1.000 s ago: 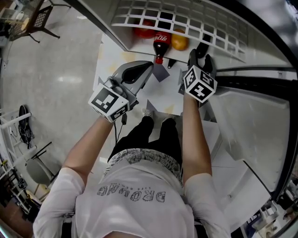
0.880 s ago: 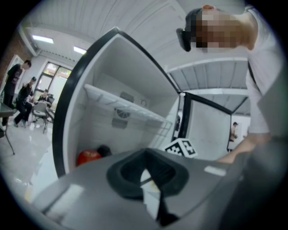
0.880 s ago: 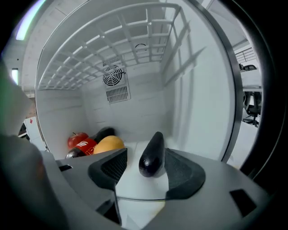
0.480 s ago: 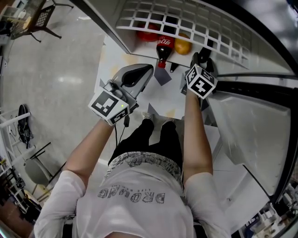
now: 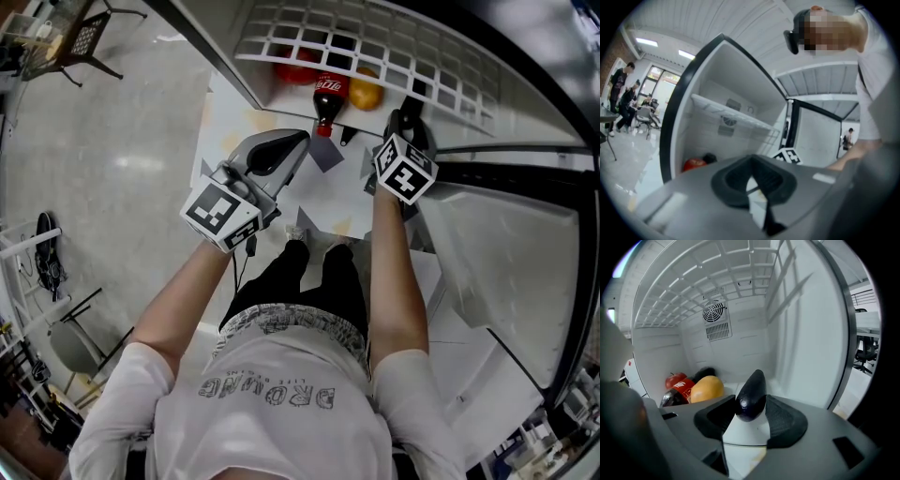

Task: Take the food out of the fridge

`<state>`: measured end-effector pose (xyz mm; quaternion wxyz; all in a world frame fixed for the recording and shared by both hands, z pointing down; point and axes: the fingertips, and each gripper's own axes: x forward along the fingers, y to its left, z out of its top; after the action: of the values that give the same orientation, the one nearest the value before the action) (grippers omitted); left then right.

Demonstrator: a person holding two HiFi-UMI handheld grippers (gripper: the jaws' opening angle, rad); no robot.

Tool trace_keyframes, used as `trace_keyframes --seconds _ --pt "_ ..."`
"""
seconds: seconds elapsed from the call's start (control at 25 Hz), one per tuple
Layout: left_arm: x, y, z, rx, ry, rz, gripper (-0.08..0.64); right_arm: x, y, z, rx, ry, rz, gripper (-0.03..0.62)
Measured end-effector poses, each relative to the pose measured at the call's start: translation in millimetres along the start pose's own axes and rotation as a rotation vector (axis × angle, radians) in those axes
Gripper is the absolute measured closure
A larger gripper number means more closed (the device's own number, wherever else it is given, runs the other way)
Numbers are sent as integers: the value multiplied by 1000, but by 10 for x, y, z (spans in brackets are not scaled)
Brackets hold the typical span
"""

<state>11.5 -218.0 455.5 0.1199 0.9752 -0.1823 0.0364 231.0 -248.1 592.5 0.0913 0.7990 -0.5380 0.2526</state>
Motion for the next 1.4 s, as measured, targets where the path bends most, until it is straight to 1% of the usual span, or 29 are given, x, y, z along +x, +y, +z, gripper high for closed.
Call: trace_keyframes --seconds 0.44,0.72,0.96,1.2,1.4 --pt "-91 -149 246 15 -37 3 552 -490 210 259 -14 -53 119 402" --pt "-169 -243 380 17 -56 15 554 -841 336 401 -46 -72 198 400" --pt "-212 -316 452 22 -68 24 554 -1158 442 491 -51 -84 268 400" --pt "-230 -442 522 26 -79 30 552 -1457 507 494 -63 -75 336 400" --pt "-268 -514 606 31 -94 41 554 -1665 517 501 -64 -73 374 400"
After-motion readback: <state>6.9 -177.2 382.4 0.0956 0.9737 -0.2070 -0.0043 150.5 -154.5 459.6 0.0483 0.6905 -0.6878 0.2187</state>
